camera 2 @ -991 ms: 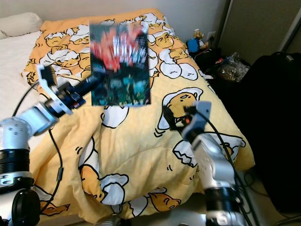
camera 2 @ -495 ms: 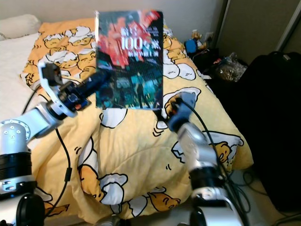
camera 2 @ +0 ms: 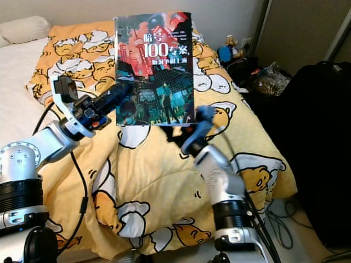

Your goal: Clean up the room

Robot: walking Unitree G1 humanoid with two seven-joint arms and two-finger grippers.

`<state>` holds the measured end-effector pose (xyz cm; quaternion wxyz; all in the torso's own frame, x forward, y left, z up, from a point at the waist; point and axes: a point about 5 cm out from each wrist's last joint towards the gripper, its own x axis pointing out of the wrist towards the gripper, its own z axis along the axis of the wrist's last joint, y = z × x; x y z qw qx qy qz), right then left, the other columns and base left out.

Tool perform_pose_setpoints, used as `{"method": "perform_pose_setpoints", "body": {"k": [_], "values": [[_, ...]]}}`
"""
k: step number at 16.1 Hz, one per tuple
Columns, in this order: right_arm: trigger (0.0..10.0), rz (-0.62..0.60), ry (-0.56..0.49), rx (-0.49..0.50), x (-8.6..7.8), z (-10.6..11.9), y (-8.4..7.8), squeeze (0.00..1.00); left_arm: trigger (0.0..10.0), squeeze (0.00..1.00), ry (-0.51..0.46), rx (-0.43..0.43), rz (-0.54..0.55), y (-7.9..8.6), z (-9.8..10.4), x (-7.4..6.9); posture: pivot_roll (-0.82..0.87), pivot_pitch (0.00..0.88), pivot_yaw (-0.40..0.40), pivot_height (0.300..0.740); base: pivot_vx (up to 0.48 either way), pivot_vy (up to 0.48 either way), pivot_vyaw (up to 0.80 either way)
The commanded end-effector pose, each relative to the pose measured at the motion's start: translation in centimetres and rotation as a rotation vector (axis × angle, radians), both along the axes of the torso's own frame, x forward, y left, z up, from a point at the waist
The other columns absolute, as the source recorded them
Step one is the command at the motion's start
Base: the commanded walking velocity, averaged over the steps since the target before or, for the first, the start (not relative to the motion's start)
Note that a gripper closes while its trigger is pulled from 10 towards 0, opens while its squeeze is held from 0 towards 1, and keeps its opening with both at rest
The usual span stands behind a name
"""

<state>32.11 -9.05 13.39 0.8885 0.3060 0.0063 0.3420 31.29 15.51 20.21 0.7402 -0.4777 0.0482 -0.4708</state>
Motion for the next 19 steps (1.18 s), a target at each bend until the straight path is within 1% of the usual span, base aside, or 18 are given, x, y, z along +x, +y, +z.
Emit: {"method": "perform_pose_setpoints", "body": {"k": [1, 2, 3, 5, 7, 10, 12, 14, 17, 19], "values": [[10.0, 0.016, -0.016, 0.058, -0.3, 0.6, -0.1, 0.0, 0.0, 0.0, -0.018, -0.014, 0.042, 1.0, 0.4, 0.1, 0.06, 0.0, 0.123, 0.74, 0.0, 0.0, 0.0], [10.0, 0.017, -0.023, 0.116, -0.6, 1.0, -0.6, 0.0, 0.0, 0.0, -0.003, -0.004, 0.066, 1.3, 0.0, 0.2, 0.05, 0.0, 0.125, 0.74, 0.0, 0.0, 0.0], [10.0, 0.021, -0.026, 0.143, -0.8, 1.2, -0.8, 0.0, 0.0, 0.0, 0.007, 0.007, 0.08, 1.5, -0.3, 0.2, 0.05, 0.0, 0.126, 0.74, 0.0, 0.0, 0.0], [10.0, 0.052, -0.032, 0.165, -1.5, 1.5, -0.9, 0.0, 0.0, 0.0, 0.026, 0.03, 0.106, 1.8, -1.0, 0.2, 0.04, 0.0, 0.124, 0.74, 0.0, 0.0, 0.0], [10.0, 0.056, -0.013, 0.214, -1.7, 1.8, -1.3, 0.0, 0.0, 0.0, 0.042, 0.042, 0.129, 1.8, -1.8, 0.2, 0.04, 0.0, 0.109, 0.74, 0.0, 0.0, 0.0], [10.0, 0.071, -0.003, 0.261, -1.8, 2.4, -1.6, 0.0, 0.0, 0.0, 0.046, 0.042, 0.126, 1.8, -2.3, -0.3, 0.04, 0.0, 0.091, 0.74, 0.0, 0.0, 0.0], [10.0, 0.111, 0.014, 0.305, -1.9, 2.9, -1.4, 0.0, 0.0, 0.0, 0.042, 0.034, 0.117, 1.6, -2.6, -0.9, 0.04, 0.0, 0.074, 0.74, 0.0, 0.0, 0.0], [10.0, 0.128, 0.02, 0.322, -1.9, 3.0, -1.3, 0.0, 0.0, 0.0, 0.038, 0.032, 0.115, 1.5, -2.6, -1.0, 0.05, 0.0, 0.069, 0.74, 0.0, 0.0, 0.0], [10.0, 0.126, 0.033, 0.409, -1.8, 3.6, -1.6, 0.0, 0.0, 0.0, 0.042, 0.026, 0.101, 1.2, -2.8, -1.3, 0.04, 0.0, 0.068, 0.74, 0.0, 0.0, 0.0], [10.0, 0.13, 0.032, 0.425, -1.9, 3.9, -1.7, 0.0, 0.0, 0.0, 0.043, 0.023, 0.093, 1.0, -3.0, -1.3, 0.03, 0.0, 0.07, 0.74, 0.0, 0.0, 0.0]]}}
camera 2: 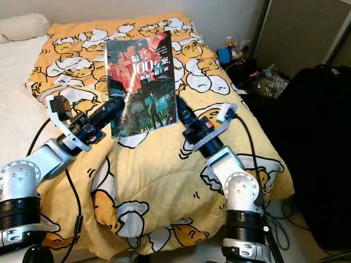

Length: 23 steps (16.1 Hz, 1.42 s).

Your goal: Clean up the room

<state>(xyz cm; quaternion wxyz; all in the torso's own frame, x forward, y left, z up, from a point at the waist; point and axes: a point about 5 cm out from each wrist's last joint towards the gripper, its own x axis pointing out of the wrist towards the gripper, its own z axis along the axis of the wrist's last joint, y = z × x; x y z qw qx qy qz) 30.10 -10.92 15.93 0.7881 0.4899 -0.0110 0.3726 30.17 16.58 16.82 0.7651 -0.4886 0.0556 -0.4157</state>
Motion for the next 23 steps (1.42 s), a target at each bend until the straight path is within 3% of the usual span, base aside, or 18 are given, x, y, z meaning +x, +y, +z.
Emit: {"method": "perform_pose_setpoints", "body": {"k": [1, 7, 14, 23], "values": [[10.0, 0.008, -0.047, 0.031, 0.1, 1.5, 0.1, 0.0, 0.0, 0.0, -0.028, 0.004, -0.008, -0.1, 0.4, -0.2, 0.03, 0.0, 0.071, 0.74, 0.0, 0.0, 0.0], [10.0, 0.017, -0.05, 0.108, -0.2, 2.3, -0.5, 0.0, 0.0, 0.0, -0.012, -0.008, -0.012, -0.7, -0.2, -0.1, 0.02, 0.0, 0.069, 0.74, 0.0, 0.0, 0.0], [10.0, 0.046, -0.062, 0.129, -0.3, 2.9, -0.2, 0.0, 0.0, 0.0, -0.009, -0.018, -0.01, -1.0, -0.5, 0.0, 0.02, 0.0, 0.061, 0.74, 0.0, 0.0, 0.0], [10.0, 0.117, -0.035, 0.005, -0.6, 2.1, 0.8, 0.0, 0.0, 0.0, -0.045, 0.02, -0.068, -1.7, -0.4, -0.4, 0.02, 0.0, 0.047, 0.74, 0.0, 0.0, 0.0]]}}
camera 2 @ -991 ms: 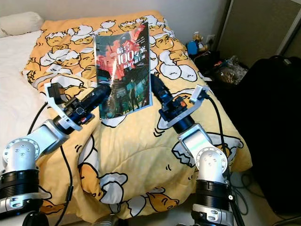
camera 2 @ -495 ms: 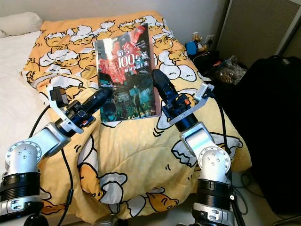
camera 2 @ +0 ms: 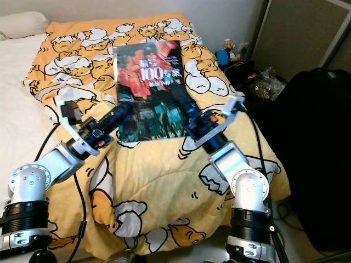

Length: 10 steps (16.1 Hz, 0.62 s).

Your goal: Clean up the room

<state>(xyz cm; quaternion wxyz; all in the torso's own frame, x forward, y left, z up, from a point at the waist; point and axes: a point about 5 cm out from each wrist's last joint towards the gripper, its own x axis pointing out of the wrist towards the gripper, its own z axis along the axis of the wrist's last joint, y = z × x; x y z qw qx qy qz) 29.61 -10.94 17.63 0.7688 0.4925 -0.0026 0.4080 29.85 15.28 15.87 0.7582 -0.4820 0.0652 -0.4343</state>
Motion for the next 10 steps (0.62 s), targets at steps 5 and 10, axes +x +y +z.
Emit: {"method": "perform_pose_setpoints", "body": {"k": [5, 10], "values": [[10.0, 0.085, 0.008, -0.129, -0.1, -0.7, 0.3, 0.0, 0.0, 0.0, -0.142, -0.02, -0.094, 0.3, 2.7, -0.5, 0.03, 0.0, 0.038, 0.74, 0.0, 0.0, 0.0], [10.0, 0.099, 0.011, -0.15, -0.2, -1.2, -0.4, 0.0, 0.0, 0.0, -0.197, -0.065, -0.14, 0.8, 4.0, -1.1, 0.04, 0.0, 0.04, 0.74, 0.0, 0.0, 0.0]]}}
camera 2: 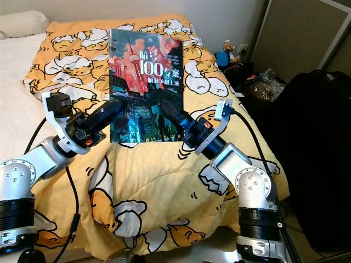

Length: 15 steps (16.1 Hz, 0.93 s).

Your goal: Clean up the room

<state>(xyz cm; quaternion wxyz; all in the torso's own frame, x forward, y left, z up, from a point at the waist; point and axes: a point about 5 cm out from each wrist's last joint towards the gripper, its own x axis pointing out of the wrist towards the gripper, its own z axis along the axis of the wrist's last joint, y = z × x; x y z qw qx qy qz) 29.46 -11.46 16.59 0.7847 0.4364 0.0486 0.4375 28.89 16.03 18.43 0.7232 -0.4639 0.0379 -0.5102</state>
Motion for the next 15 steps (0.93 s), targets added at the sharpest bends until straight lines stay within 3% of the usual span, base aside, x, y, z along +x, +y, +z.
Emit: {"method": "perform_pose_setpoints", "body": {"k": [1, 2, 3, 4, 8, 15], "values": [[10.0, 0.029, 0.003, -0.001, -0.2, -0.1, 0.2, 0.0, 0.0, 0.0, -0.07, -0.026, -0.027, 0.1, 1.5, -0.1, 0.04, 0.0, 0.04, 0.74, 0.0, 0.0, 0.0], [7.9, 0.054, -0.004, 0.006, -0.3, -0.1, 0.3, 0.0, 0.0, 0.0, -0.07, -0.023, -0.043, 0.1, 1.5, -0.2, 0.05, 0.0, 0.04, 0.74, 0.0, 0.0, 0.0], [0.5, 0.078, -0.012, 0.01, -0.5, 0.0, 0.4, 0.0, 0.0, 0.0, -0.07, -0.024, -0.052, 0.1, 1.7, -0.2, 0.05, 0.0, 0.039, 0.74, 0.0, 0.0, 0.0], [0.0, 0.103, -0.02, 0.022, -0.7, 0.1, 0.5, 0.0, 0.0, 0.0, -0.072, -0.024, -0.064, 0.0, 1.8, -0.2, 0.05, 0.0, 0.036, 0.74, 0.0, 0.0, 0.0], [0.0, 0.121, -0.019, 0.028, -0.7, -0.1, 0.6, 0.0, 0.0, 0.0, -0.088, -0.074, -0.074, 0.1, 2.6, -0.3, 0.06, 0.0, 0.034, 0.74, 0.0, 0.0, 0.0], [0.0, 0.131, -0.033, 0.061, -0.9, 0.3, 0.2, 0.0, 0.0, 0.0, -0.06, -0.031, -0.052, 0.1, 2.0, -0.1, 0.06, 0.0, 0.034, 0.74, 0.0, 0.0, 0.0]]}}
